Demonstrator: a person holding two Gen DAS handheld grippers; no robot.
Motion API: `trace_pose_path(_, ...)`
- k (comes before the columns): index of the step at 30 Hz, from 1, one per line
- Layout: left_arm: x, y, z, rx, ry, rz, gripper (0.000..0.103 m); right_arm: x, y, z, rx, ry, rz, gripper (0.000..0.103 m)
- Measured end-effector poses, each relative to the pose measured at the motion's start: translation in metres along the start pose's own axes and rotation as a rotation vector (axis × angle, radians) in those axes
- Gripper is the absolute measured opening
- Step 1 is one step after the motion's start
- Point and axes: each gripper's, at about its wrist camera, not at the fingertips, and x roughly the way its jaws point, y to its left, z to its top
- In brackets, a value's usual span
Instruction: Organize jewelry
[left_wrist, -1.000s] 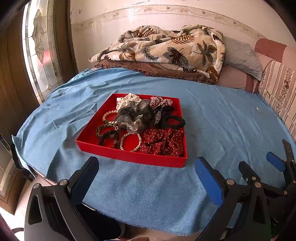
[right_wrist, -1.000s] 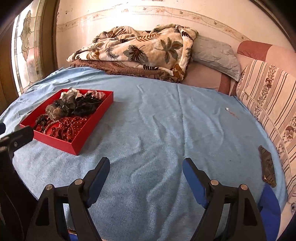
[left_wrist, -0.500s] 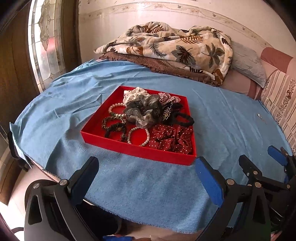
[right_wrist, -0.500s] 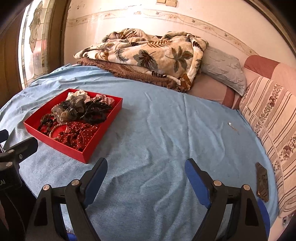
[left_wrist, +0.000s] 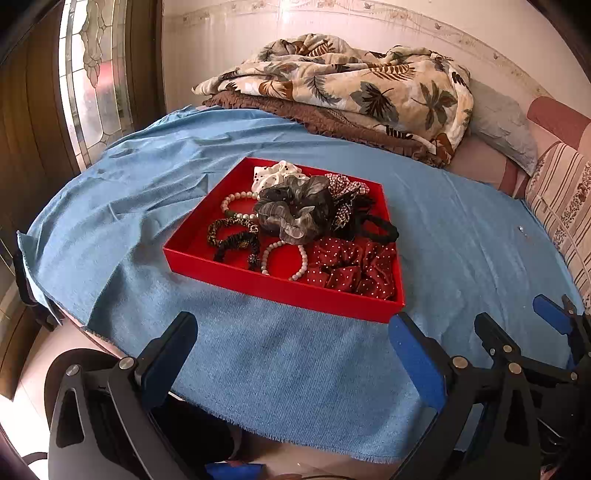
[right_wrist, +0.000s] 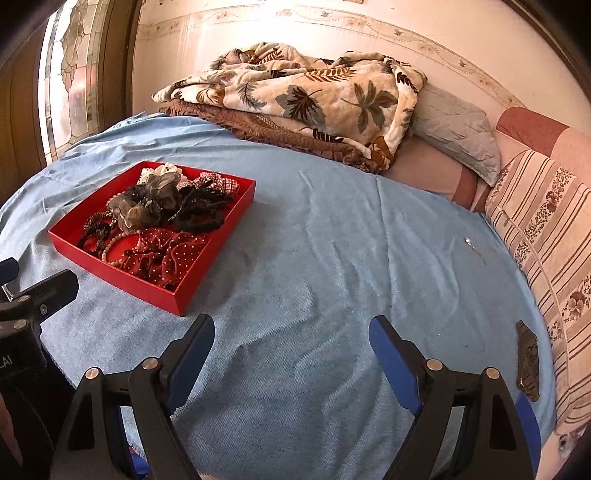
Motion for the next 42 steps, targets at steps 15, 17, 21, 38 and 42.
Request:
trace_pose_path(15, 0.007, -0.0008, -0.0018, -0.006, 0.022, 0.0, 0.103, 0.0031, -0.0012, -0.0006, 0.005, 0.011, 0.002, 0.089)
trace_pose_path(17, 0.0068, -0.001, -0.002, -0.005, 0.022, 0.0, 0.103, 0.0035, -0.001, -0.001, 0.006, 0.012, 0.001, 0.089)
trace_pose_path(21, 0.007, -0.0014, -0.0022, -0.004, 0.023, -0.002, 0.103, 0.0033, -0.0014, -0.0008, 0.007, 0.011, 0.002, 0.089)
trace_pose_path(38, 0.0086, -0.0025, -0.0027, -0.003, 0.027, -0.001, 0.103, 0.0063, -0.0042, -0.0001, 0.011, 0.016, 0.002, 0.089)
trace_pose_path(42, 0.0093, -0.0036, -0.0041, -0.004, 0.03, -0.004, 0.103, 0.0061, -0.0024, 0.0004, 0.011, 0.018, 0.002, 0.089)
